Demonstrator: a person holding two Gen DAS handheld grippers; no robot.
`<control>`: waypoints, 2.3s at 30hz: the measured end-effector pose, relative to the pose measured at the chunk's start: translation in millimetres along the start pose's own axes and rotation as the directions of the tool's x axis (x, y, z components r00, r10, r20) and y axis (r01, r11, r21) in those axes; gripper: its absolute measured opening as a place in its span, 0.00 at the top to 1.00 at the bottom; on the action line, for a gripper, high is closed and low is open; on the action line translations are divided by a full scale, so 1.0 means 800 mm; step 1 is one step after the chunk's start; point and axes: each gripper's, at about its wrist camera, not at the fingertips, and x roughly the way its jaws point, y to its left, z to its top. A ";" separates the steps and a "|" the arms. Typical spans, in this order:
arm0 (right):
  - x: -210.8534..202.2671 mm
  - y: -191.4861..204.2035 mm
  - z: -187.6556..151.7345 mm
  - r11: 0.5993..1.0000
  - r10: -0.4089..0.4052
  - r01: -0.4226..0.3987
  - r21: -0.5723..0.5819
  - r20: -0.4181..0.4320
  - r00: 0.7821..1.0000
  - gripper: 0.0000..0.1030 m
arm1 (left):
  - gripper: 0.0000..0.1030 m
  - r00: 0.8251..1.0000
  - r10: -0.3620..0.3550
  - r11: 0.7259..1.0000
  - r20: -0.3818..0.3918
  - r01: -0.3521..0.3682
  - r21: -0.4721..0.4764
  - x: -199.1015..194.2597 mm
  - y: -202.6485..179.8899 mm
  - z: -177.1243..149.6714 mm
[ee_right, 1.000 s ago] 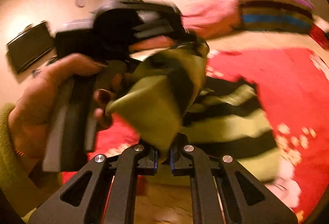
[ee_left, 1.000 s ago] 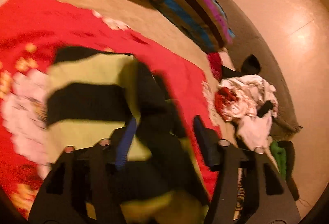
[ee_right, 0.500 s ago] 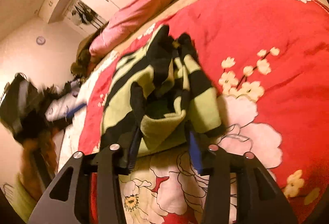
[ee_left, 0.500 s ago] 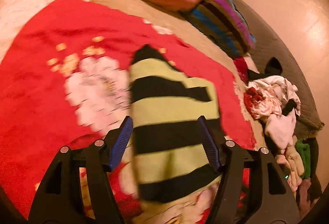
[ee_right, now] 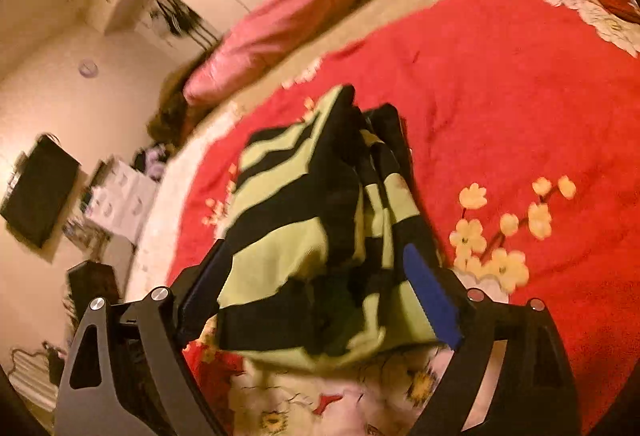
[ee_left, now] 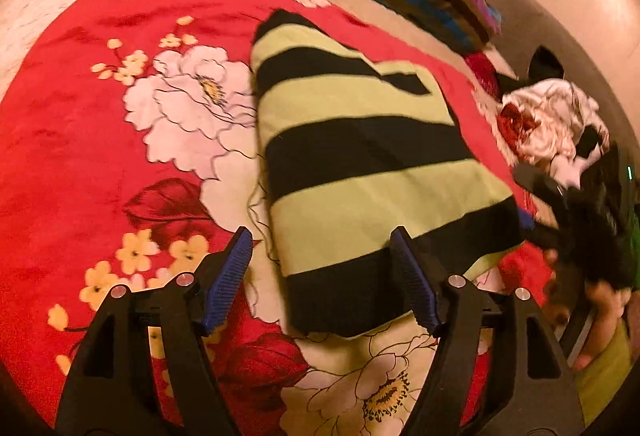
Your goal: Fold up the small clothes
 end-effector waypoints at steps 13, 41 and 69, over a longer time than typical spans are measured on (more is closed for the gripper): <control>0.033 0.006 0.007 0.999 -0.011 0.010 -0.038 -0.045 0.999 0.42 | 0.32 0.999 -0.003 1.000 -0.037 0.003 0.018 0.016 -0.008 -0.008; -0.034 -0.001 -0.012 0.947 -0.246 0.262 -0.187 0.105 0.964 0.42 | 0.31 0.998 0.055 0.998 -0.016 -0.054 0.030 0.018 -0.014 -0.006; -0.060 0.006 -0.037 0.966 -0.217 0.223 -0.133 0.056 0.974 0.13 | 0.15 0.988 0.148 0.981 0.050 -0.153 0.119 -0.040 -0.032 -0.015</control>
